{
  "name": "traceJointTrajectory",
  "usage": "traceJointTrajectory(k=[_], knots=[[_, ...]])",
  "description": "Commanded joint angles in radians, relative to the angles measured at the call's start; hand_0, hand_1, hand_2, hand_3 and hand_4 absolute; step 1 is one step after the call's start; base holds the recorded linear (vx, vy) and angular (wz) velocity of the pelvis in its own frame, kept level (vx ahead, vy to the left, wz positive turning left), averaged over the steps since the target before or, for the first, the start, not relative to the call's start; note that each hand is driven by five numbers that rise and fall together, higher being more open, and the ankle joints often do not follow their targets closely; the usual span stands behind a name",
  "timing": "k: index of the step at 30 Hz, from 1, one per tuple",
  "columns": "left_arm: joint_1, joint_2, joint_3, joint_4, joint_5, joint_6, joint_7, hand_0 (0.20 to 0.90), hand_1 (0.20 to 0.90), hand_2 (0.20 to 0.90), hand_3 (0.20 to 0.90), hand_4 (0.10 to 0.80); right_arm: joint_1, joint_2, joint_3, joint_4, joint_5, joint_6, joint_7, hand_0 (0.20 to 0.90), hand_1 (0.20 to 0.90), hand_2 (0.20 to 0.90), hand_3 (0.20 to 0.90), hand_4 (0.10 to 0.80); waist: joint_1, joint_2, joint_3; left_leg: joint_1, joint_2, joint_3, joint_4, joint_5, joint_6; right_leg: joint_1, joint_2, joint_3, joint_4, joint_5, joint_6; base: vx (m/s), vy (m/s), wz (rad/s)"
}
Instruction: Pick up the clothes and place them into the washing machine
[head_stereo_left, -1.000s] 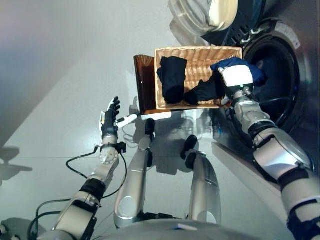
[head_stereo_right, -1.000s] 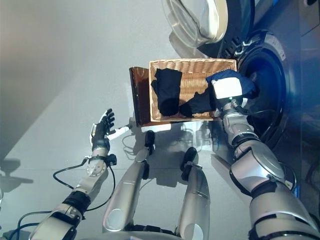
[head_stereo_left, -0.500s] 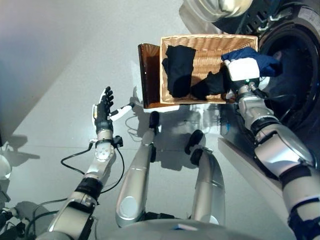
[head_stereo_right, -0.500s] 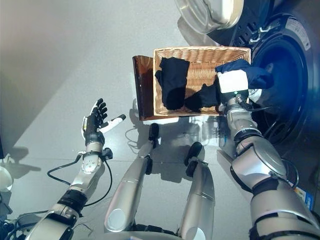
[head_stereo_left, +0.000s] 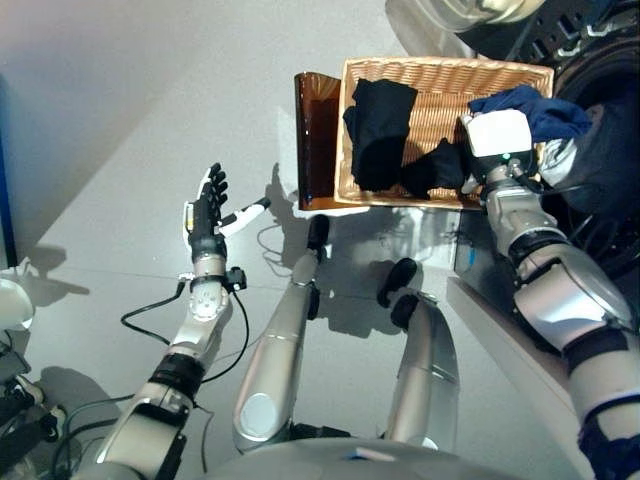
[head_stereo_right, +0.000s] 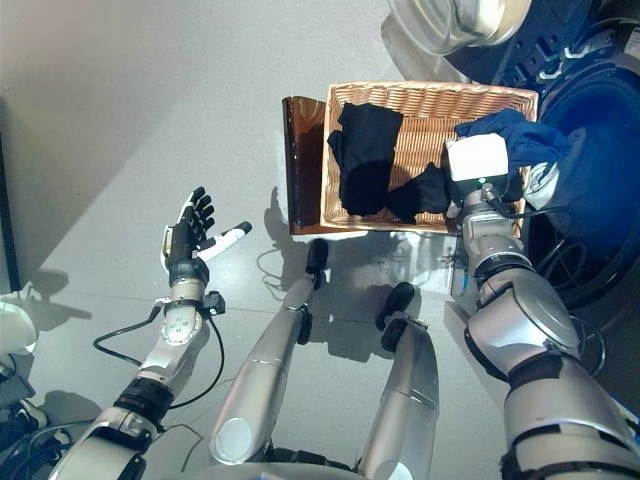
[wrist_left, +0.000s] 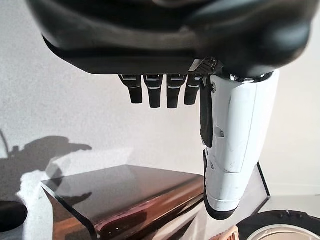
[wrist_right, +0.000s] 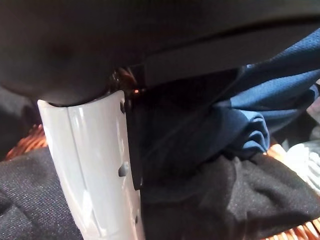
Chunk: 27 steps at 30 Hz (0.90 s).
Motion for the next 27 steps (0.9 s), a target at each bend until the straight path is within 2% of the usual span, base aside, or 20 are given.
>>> traceJointTrajectory(k=[1,8,9,10,12,13,27], knots=[[-0.014,0.043,0.036,-0.079,0.020,-0.096,0.048,0.900,0.900,0.900,0.900,0.800,-0.077,-0.066,0.027,0.000,0.036,0.006,-0.037,0.900,0.900,0.900,0.900,0.800,0.000,0.041,-0.016,-0.042,-0.008,-0.014,0.123,-0.141,-0.060,0.065,-0.003,0.063,-0.177,0.100,0.107,0.000,0.000,0.00],[-0.005,0.040,0.040,-0.090,0.018,-0.098,0.044,0.900,0.900,0.900,0.900,0.800,-0.049,-0.052,0.022,0.011,0.028,0.012,-0.025,0.900,0.900,0.900,0.900,0.800,0.003,0.067,-0.013,-0.051,-0.016,-0.010,0.127,-0.139,-0.059,0.043,-0.009,0.080,-0.162,0.099,0.105,-0.009,0.010,0.02],[-0.005,0.039,0.040,-0.092,0.016,-0.099,0.042,0.900,0.900,0.900,0.900,0.800,-0.047,-0.050,0.021,0.012,0.027,0.012,-0.021,0.845,0.845,0.845,0.845,0.761,0.003,0.072,-0.011,-0.052,-0.017,-0.009,0.128,-0.139,-0.059,0.040,-0.010,0.082,-0.160,0.098,0.105,-0.032,0.018,0.00],[-0.003,0.038,0.040,-0.095,0.015,-0.099,0.042,0.900,0.900,0.900,0.900,0.800,-0.042,-0.048,0.020,0.013,0.024,0.013,-0.019,0.741,0.741,0.741,0.741,0.686,0.004,0.075,-0.009,-0.053,-0.017,-0.009,0.130,-0.140,-0.058,0.038,-0.011,0.083,-0.159,0.097,0.105,-0.036,0.025,0.01],[0.000,0.034,0.040,-0.097,0.015,-0.098,0.038,0.900,0.900,0.900,0.900,0.800,-0.031,-0.046,0.017,0.021,0.018,0.017,-0.011,0.315,0.315,0.315,0.315,0.382,0.003,0.086,-0.005,-0.059,-0.020,-0.005,0.138,-0.140,-0.056,0.031,-0.012,0.087,-0.151,0.096,0.105,-0.037,0.016,0.01],[0.007,0.030,0.040,-0.098,0.016,-0.097,0.034,0.900,0.900,0.900,0.900,0.800,-0.024,-0.042,0.015,0.024,0.007,0.021,-0.011,0.200,0.200,0.200,0.200,0.300,0.003,0.093,-0.003,-0.060,-0.021,-0.004,0.139,-0.138,-0.056,0.029,-0.013,0.089,-0.145,0.095,0.104,-0.031,0.005,0.01],[0.008,0.019,0.044,-0.073,0.007,-0.095,0.021,0.900,0.900,0.900,0.900,0.800,0.008,-0.062,-0.027,0.027,0.015,0.041,-0.028,0.200,0.200,0.200,0.200,0.300,-0.001,0.124,-0.023,0.040,-0.018,0.021,0.076,-0.120,-0.059,0.104,-0.011,0.112,-0.213,0.118,0.110,-0.005,0.008,-0.04]])
